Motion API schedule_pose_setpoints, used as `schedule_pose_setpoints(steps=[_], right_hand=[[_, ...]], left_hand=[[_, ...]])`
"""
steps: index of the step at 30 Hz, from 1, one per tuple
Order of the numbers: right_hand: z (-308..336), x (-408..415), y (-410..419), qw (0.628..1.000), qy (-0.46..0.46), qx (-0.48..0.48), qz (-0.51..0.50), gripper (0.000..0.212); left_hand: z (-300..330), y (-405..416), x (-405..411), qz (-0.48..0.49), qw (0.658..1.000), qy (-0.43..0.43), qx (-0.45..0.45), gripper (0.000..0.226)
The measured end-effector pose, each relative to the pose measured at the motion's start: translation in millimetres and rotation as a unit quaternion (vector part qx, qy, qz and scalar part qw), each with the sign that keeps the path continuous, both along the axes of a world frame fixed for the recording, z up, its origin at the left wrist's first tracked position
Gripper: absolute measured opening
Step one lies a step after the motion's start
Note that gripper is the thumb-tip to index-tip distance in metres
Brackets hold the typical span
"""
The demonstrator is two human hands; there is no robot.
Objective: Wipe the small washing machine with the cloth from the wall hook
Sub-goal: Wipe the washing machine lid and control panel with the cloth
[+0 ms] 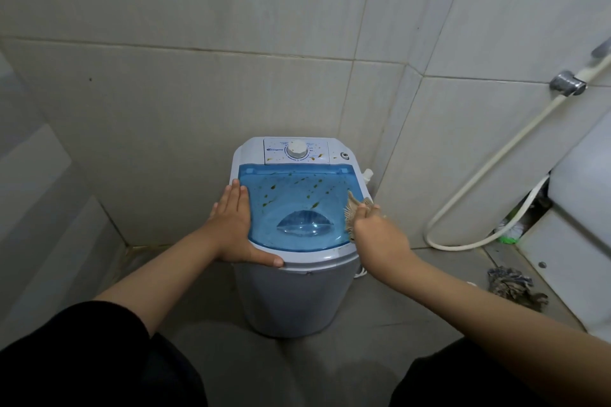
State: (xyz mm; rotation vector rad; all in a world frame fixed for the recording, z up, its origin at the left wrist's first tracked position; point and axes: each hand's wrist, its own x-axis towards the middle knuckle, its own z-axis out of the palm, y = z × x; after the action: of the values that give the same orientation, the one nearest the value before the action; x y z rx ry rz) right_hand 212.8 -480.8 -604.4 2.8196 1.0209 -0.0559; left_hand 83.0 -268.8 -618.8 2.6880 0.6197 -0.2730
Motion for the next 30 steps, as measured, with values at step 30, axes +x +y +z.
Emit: schedule_pose_setpoints(steps=[30], right_hand=[[103, 16, 60, 0.954, 0.260, 0.135, 0.062, 0.026]], left_hand=[[-3, 2, 0, -0.004, 1.000, -0.014, 0.003, 0.167]])
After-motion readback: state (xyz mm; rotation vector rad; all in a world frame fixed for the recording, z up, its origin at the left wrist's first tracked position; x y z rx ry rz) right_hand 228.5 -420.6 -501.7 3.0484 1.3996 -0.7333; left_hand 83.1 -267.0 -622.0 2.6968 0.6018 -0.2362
